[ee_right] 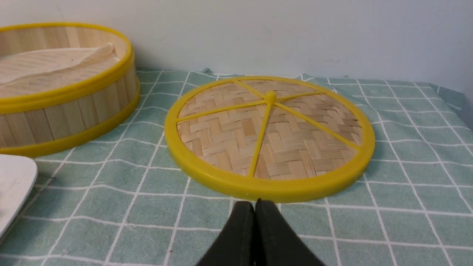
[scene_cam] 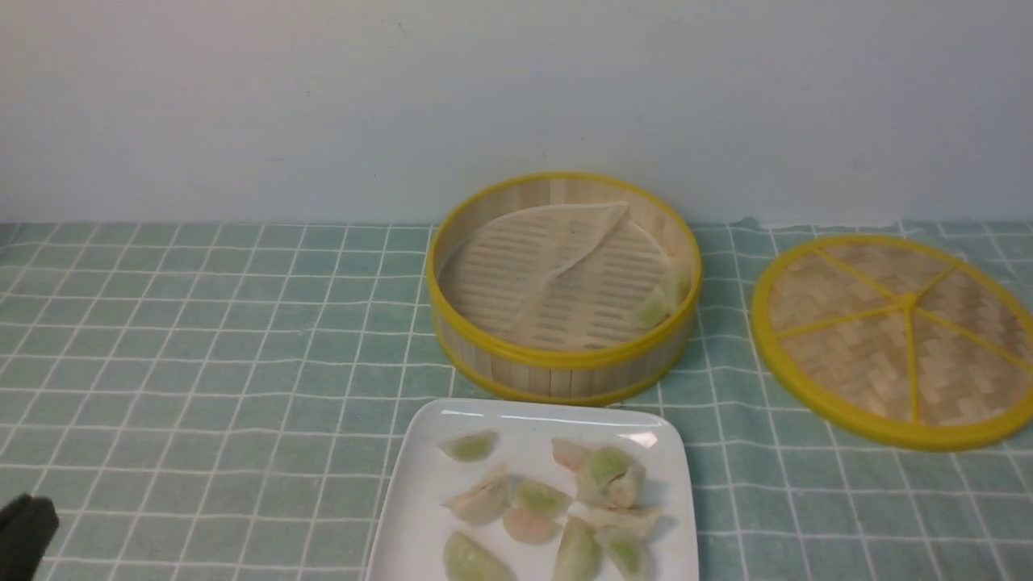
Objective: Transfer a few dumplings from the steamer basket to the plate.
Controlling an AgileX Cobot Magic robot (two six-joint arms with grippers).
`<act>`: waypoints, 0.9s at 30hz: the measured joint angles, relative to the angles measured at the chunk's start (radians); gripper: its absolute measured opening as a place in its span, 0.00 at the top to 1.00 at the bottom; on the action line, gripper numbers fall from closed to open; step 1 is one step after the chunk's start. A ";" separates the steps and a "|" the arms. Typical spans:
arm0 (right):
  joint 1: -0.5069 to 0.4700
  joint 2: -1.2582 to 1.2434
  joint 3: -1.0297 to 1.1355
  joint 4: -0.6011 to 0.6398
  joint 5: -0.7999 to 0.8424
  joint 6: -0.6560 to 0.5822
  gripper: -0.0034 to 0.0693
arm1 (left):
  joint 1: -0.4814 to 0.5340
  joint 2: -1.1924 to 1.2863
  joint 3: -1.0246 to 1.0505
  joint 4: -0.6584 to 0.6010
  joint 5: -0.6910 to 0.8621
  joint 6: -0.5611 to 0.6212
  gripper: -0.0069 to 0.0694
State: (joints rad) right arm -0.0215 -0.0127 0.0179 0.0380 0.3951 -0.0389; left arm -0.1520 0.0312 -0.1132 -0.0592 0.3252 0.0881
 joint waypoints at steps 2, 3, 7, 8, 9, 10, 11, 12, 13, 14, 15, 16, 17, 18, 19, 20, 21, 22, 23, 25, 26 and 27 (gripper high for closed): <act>0.000 0.000 0.000 0.000 -0.001 0.000 0.97 | 0.054 -0.036 0.099 0.000 -0.021 -0.003 0.92; 0.000 0.000 0.000 0.000 -0.001 0.000 0.97 | 0.069 -0.040 0.124 0.000 -0.020 -0.003 0.92; 0.000 0.000 0.000 0.000 -0.001 0.000 0.97 | 0.084 -0.042 0.141 0.008 0.037 -0.003 0.92; 0.000 0.000 0.000 0.000 -0.001 0.000 0.97 | 0.084 -0.042 0.142 0.011 0.042 -0.004 0.92; 0.000 0.000 0.000 0.000 -0.001 0.000 0.97 | 0.084 -0.042 0.142 0.012 0.043 -0.004 0.92; 0.000 0.000 0.001 0.000 -0.001 0.000 0.97 | 0.084 -0.042 0.142 0.012 0.043 -0.004 0.92; 0.000 0.000 0.001 0.000 -0.001 0.000 0.97 | 0.084 -0.042 0.142 0.012 0.043 -0.004 0.92; 0.000 0.000 0.001 0.000 -0.001 0.000 0.97 | 0.084 -0.042 0.142 0.013 0.043 -0.004 0.92; 0.000 0.000 0.001 0.000 -0.001 0.000 0.97 | 0.084 -0.042 0.142 0.013 0.043 -0.004 0.92; 0.000 0.000 0.001 0.000 -0.001 0.000 0.97 | 0.084 -0.042 0.142 0.013 0.043 -0.004 0.92; 0.000 0.000 0.001 0.000 -0.001 0.000 0.97 | 0.084 -0.042 0.142 0.013 0.044 -0.004 0.92; 0.000 0.000 0.001 0.000 -0.001 0.000 0.97 | 0.084 -0.042 0.142 0.013 0.044 -0.004 0.92; 0.000 0.000 0.001 0.000 -0.001 0.000 0.97 | 0.084 -0.042 0.142 0.013 0.044 -0.004 0.92; 0.000 0.000 0.001 0.000 -0.001 0.000 0.97 | 0.084 -0.042 0.142 0.013 0.044 -0.004 0.92; 0.000 0.000 0.001 0.000 -0.001 0.000 0.97 | 0.084 -0.042 0.142 0.013 0.044 -0.004 0.92; 0.000 0.000 0.001 0.000 -0.001 0.001 0.97 | 0.084 -0.042 0.142 0.013 0.044 -0.004 0.92; 0.000 0.000 0.001 0.000 -0.001 0.001 0.97 | 0.084 -0.042 0.142 0.013 0.044 -0.004 0.92; 0.000 0.000 0.001 0.000 -0.001 0.001 0.97 | 0.084 -0.042 0.142 0.014 0.044 -0.004 0.92; 0.000 0.000 0.001 0.000 -0.001 0.002 0.97 | 0.084 -0.042 0.142 0.014 0.044 -0.004 0.92; 0.000 0.000 0.001 0.000 -0.001 0.004 0.97 | 0.084 -0.042 0.142 0.014 0.044 -0.004 0.92; 0.000 0.000 0.001 0.000 -0.001 0.004 0.97 | 0.084 -0.042 0.142 0.014 0.044 -0.004 0.92; 0.000 0.000 0.001 0.000 -0.001 0.004 0.97 | 0.084 -0.042 0.142 0.014 0.044 -0.004 0.92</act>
State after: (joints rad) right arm -0.0215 -0.0127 0.0186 0.0380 0.3940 -0.0351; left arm -0.0679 -0.0109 0.0287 -0.0454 0.3694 0.0843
